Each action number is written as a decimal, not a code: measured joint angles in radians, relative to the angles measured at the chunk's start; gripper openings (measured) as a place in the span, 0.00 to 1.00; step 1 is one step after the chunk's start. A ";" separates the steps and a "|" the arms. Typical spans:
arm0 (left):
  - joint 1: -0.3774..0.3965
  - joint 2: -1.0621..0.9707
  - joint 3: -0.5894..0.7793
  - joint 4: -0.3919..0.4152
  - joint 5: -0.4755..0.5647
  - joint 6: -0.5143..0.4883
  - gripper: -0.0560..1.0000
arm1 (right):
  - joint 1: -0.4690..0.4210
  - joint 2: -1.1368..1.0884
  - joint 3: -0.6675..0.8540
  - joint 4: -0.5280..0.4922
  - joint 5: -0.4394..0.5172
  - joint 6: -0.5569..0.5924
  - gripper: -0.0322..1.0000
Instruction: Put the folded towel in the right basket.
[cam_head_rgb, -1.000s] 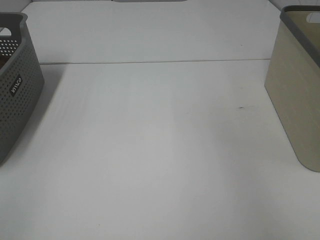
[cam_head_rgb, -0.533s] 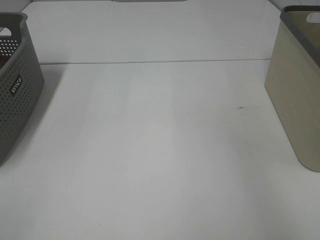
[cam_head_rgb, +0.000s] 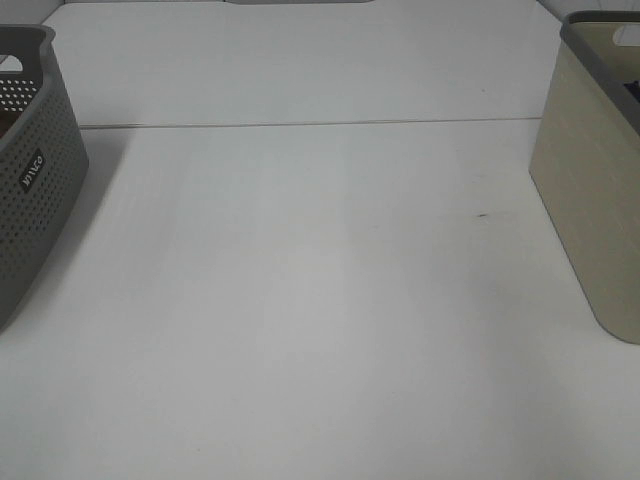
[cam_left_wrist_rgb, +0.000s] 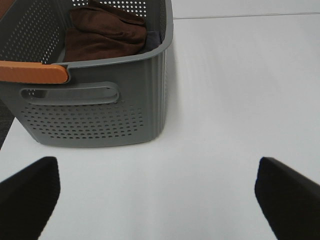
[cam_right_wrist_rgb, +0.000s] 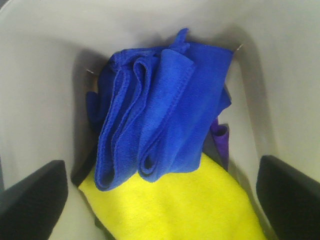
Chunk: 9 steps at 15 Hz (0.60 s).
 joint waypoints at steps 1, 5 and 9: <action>0.000 0.000 0.000 0.000 0.000 0.000 0.99 | 0.000 0.000 0.000 0.007 0.000 0.005 0.98; 0.000 0.000 0.000 0.000 0.000 0.000 0.99 | 0.045 -0.013 0.000 -0.021 0.000 0.090 0.98; 0.000 0.000 0.000 0.000 0.000 0.000 0.99 | 0.257 -0.104 0.000 -0.035 0.000 0.146 0.98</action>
